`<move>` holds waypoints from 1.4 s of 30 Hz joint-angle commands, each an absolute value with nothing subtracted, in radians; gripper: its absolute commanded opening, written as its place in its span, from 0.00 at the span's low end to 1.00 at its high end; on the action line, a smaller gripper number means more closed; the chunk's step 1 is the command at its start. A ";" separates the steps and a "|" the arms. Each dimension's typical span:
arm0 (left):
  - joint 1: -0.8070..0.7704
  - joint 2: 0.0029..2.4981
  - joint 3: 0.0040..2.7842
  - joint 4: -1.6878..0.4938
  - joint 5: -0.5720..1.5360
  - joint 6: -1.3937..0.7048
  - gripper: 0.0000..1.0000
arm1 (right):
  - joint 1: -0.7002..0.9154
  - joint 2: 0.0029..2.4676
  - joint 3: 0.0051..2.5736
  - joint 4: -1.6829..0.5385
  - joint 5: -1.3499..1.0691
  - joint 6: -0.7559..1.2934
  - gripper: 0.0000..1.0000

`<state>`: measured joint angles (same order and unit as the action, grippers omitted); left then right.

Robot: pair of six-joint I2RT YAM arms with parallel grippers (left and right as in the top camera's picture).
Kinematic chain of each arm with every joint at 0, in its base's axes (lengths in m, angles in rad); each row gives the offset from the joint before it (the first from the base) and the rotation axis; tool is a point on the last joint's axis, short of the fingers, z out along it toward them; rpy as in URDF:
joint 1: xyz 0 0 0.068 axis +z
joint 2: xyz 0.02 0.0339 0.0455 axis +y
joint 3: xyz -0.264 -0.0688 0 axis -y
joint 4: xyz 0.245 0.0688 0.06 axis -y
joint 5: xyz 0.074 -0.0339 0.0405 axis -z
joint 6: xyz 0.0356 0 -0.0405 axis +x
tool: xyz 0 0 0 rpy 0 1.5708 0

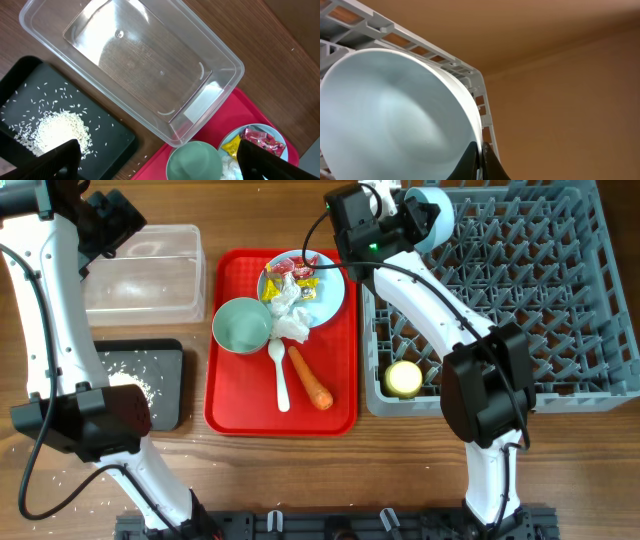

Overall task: Sort waste into correct bins and load items into the dishwasher rack
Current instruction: 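Lift the light-blue bowl and carry it into the rack with the right gripper, then release the light-blue bowl upside down in the rack, then grasp the mint-green bowl on the red tray with the right gripper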

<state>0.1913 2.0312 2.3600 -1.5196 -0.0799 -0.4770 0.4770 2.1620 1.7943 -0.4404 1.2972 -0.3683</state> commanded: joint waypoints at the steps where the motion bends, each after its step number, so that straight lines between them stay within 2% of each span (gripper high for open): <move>1: 0.193 2.043 2.354 -1.520 -0.079 -0.479 1.00 | 0.482 2.186 1.791 -0.485 1.233 -0.297 0.04; 7: 0.193 2.043 2.354 -1.520 -0.079 -0.479 1.00 | 0.487 2.186 1.791 -0.598 1.106 -0.154 0.04; 11: 0.193 2.043 2.354 -1.520 -0.079 -0.479 1.00 | 0.492 2.186 1.791 -0.616 1.099 -0.154 0.05; 12: 0.193 2.043 2.354 -1.520 -0.079 -0.479 1.00 | 0.501 2.186 1.791 -0.644 1.099 -0.155 0.14; 13: 0.193 2.043 2.354 -1.520 -0.079 -0.479 1.00 | 0.526 2.186 1.791 -0.686 1.099 -0.155 0.28; 14: 0.193 2.043 2.354 -1.520 -0.079 -0.479 1.00 | 0.595 2.184 1.792 -0.707 1.099 -0.154 0.61; 17: 0.193 2.043 2.354 -1.520 -0.079 -0.479 1.00 | 0.699 2.181 1.800 -0.669 1.099 -0.154 0.82; 20: 0.193 2.043 2.354 -1.520 -0.079 -0.479 1.00 | 0.727 2.169 1.801 -0.663 1.099 -0.138 0.88; 22: 0.193 2.043 2.354 -1.520 -0.079 -0.479 1.00 | 0.727 2.133 1.814 -0.669 1.057 -0.092 0.89; 23: 0.193 2.043 2.354 -1.520 -0.079 -0.479 1.00 | 0.727 2.096 1.821 -0.671 0.948 -0.076 0.89; 25: 0.193 2.043 2.354 -1.520 -0.079 -0.479 1.00 | 0.727 2.017 1.822 -0.691 0.641 -0.046 0.89; 28: 0.193 2.043 2.354 -1.520 -0.079 -0.479 1.00 | 0.720 1.971 1.821 -0.717 -0.040 0.142 0.88; 29: 0.193 2.043 2.354 -1.520 -0.079 -0.479 1.00 | 0.720 1.982 1.808 -0.720 -0.176 0.215 0.77; 30: 0.193 2.043 2.354 -1.520 -0.079 -0.479 1.00 | 0.733 2.002 1.773 -0.709 -0.260 0.294 0.71; 32: 0.193 2.043 2.354 -1.520 -0.079 -0.479 1.00 | 0.756 2.038 1.728 -0.704 -0.244 0.344 0.64; 33: 0.193 2.043 2.354 -1.520 -0.079 -0.479 1.00 | 0.771 2.077 1.700 -0.706 -0.241 0.455 0.61; 37: 0.193 2.043 2.354 -1.520 -0.079 -0.479 1.00 | 0.784 2.127 1.695 -0.712 -0.260 0.620 0.56; 42: 0.193 2.043 2.354 -1.520 -0.079 -0.479 1.00 | 0.786 2.194 1.695 -0.709 -0.259 0.702 0.54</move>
<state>0.1913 2.0312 2.3600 -1.5196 -0.0799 -0.4770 0.7830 2.1323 1.6936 -0.7174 -0.2409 0.6369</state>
